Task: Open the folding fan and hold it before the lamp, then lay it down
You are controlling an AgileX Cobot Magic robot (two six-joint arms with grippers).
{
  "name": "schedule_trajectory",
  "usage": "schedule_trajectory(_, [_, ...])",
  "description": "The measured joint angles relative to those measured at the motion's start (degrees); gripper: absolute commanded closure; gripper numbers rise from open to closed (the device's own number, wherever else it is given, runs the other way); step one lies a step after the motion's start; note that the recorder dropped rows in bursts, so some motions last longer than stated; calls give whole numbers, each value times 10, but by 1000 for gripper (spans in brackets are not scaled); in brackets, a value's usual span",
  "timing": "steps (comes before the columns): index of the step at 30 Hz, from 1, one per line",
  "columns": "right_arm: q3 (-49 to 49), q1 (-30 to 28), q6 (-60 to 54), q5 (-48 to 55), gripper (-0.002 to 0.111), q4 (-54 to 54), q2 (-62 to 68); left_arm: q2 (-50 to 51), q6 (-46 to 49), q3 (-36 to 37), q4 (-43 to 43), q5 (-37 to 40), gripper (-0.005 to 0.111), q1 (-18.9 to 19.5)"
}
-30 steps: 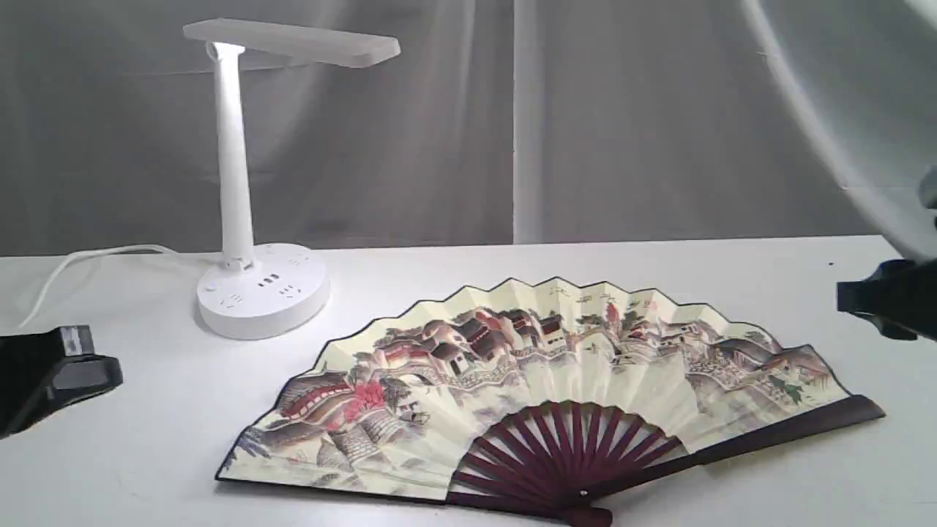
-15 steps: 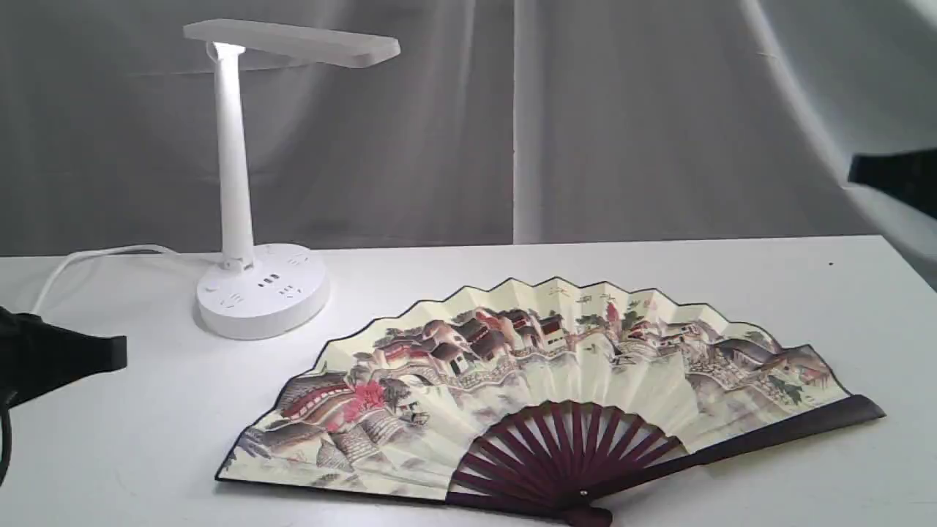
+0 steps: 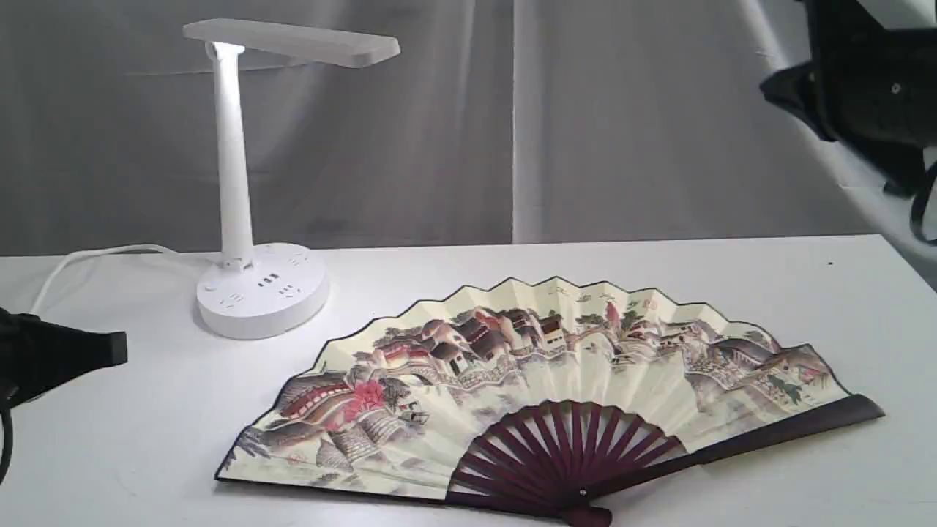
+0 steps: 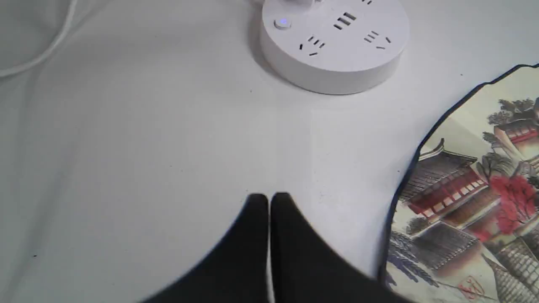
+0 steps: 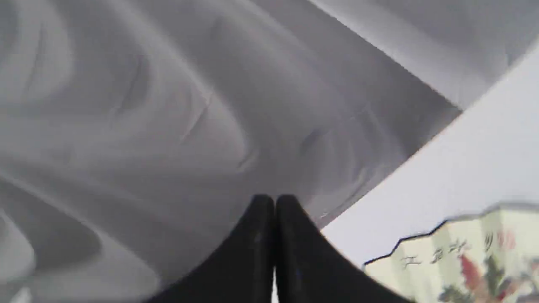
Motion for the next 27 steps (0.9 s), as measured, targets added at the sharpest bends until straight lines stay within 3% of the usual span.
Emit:
schedule_trajectory(3, [-44, 4, 85, 82, 108, -230, 7, 0, -2, 0, 0, 13, 107, 0])
schedule_trajectory(8, [-68, 25, 404, 198, 108, -756, 16, 0, -5, 4, -2, 27, 107, 0])
schedule_trajectory(11, [-42, 28, 551, 242, 108, -962, 12, 0, -6, 10, -2, 20, 107, 0])
schedule_trajectory(14, [26, 28, 614, 196, 108, -1033, -17, 0, -5, 16, -2, 11, 107, 0])
schedule_trajectory(19, [172, 35, 625, 68, 108, -1040, -123, -21, -5, 34, -3, 38, 107, 0])
schedule_trajectory(27, [336, 35, 626, 3, 108, -1047, -277, -169, -5, 76, -3, 53, 107, 0])
